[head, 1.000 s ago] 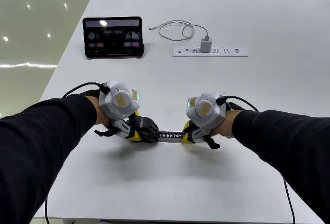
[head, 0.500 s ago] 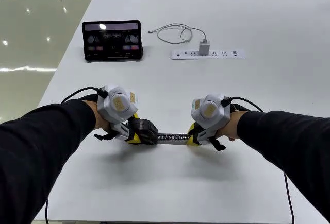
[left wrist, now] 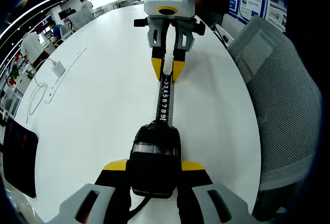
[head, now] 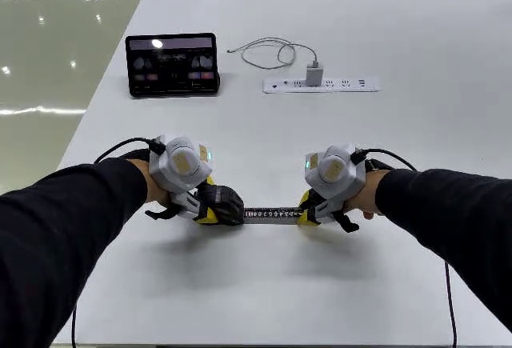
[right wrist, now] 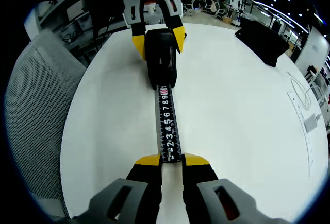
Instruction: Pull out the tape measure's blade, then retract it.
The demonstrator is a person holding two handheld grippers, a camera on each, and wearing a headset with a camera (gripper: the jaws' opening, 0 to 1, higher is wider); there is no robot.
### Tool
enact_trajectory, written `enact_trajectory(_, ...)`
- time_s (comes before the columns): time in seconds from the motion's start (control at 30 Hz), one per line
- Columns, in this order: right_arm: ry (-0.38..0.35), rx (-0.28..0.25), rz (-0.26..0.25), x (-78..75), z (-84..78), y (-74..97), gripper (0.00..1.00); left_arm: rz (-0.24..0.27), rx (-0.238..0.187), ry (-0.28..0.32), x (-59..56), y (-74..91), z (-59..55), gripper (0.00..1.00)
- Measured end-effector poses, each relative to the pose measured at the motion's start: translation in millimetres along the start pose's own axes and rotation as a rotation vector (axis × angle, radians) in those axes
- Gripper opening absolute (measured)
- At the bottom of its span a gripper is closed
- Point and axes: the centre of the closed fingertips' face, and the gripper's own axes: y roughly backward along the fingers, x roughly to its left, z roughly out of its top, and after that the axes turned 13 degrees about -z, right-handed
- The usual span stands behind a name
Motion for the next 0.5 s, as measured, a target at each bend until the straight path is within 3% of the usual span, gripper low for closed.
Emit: enact_trajectory(0.5,-0.016,0.013,-0.004,-4.5,-18.1,10.9,0.09,0.004,-0.01,0.016,-0.1,0.1,0.5,0.3)
